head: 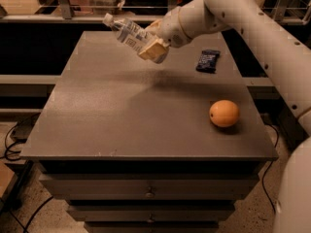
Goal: Place blue plastic bottle upright
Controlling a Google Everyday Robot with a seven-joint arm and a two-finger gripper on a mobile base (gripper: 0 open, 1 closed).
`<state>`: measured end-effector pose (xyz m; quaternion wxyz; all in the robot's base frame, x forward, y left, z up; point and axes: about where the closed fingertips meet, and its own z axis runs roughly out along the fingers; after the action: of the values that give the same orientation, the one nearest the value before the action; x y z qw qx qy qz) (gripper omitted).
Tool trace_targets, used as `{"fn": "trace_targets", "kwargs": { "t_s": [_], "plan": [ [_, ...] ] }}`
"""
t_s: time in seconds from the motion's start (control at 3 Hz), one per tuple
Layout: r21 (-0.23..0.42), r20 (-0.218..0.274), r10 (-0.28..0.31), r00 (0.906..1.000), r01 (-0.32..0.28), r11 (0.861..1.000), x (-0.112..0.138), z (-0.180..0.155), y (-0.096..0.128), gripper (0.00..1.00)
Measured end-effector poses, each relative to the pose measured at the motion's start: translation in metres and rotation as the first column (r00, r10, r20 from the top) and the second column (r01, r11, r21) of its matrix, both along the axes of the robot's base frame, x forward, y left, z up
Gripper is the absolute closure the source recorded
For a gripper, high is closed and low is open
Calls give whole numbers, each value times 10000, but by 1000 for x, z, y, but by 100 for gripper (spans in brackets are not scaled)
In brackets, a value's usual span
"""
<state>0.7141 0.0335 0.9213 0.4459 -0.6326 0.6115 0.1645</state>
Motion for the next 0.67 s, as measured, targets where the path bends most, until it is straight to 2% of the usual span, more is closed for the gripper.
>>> {"fn": "trace_targets", "kwargs": {
  "t_s": [0.33, 0.67],
  "plan": [
    [1110, 14, -238, 9997, 235, 9935, -2, 0, -13, 100],
    [2051, 3, -498, 9988, 487, 9775, -1, -1, -28, 100]
  ]
}}
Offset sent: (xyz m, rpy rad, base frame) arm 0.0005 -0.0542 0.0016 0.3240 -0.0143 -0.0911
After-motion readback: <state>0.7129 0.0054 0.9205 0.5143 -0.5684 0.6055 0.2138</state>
